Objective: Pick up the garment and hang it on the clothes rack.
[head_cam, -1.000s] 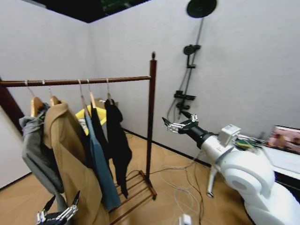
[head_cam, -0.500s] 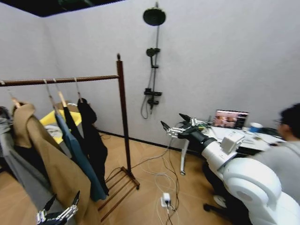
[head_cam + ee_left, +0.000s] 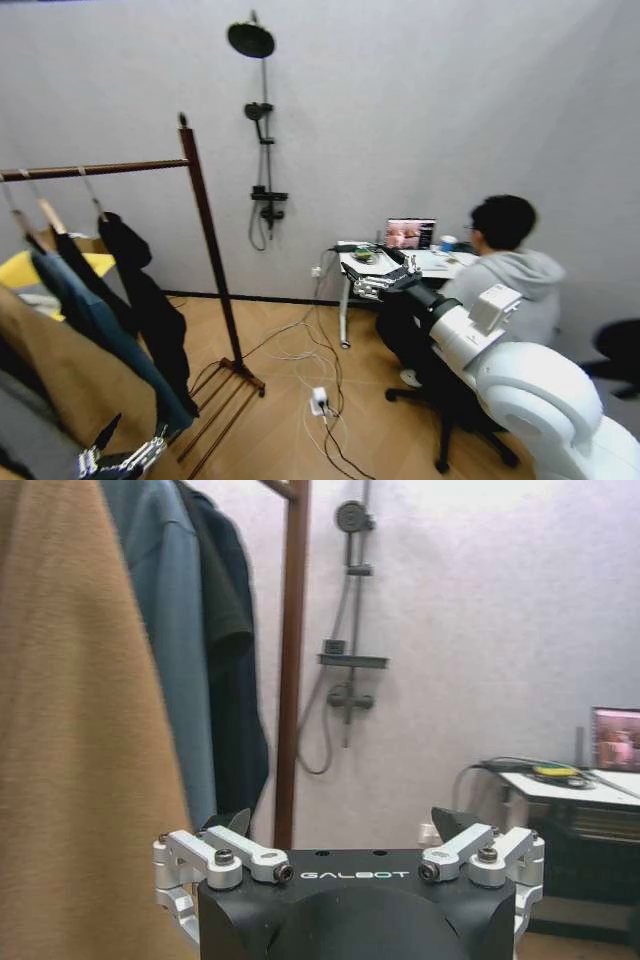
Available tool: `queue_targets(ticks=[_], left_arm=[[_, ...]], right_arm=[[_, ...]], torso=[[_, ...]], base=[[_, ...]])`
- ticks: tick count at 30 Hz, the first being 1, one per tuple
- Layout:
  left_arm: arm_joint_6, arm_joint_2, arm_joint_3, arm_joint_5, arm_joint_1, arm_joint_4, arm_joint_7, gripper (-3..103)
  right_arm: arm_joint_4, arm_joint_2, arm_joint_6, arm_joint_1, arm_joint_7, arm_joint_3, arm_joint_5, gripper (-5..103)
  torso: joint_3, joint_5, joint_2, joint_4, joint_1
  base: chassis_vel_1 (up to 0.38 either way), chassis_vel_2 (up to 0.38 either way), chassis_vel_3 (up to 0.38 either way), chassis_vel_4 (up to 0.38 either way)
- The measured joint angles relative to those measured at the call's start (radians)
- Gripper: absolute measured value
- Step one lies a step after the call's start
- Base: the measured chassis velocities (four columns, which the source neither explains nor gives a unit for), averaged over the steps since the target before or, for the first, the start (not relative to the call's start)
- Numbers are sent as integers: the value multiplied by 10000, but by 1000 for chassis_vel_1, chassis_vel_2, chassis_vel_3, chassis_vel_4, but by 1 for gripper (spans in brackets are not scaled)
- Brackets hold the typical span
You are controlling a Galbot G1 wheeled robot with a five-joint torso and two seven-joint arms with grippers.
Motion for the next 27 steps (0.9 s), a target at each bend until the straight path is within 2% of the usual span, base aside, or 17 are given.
queue_targets(ticks=[7, 13, 27], left_arm=[[0, 0, 0, 0, 0, 0, 2, 100], [0, -1, 0, 0, 0, 0, 0, 100], [0, 0, 0, 0, 0, 0, -1, 100]], right_arm=[[-2, 78, 1, -57, -8, -111, -84, 100], [-13, 234, 76, -391, -175, -167, -533, 100], [-240, 496, 156, -676, -331, -325, -1044, 100]], torso=[[0, 1, -1, -1, 0], [1, 0, -1, 6, 1], [1, 0, 0, 3, 0]], base=[[77, -161, -262, 12], [176, -87, -154, 93], [163, -90, -162, 89]])
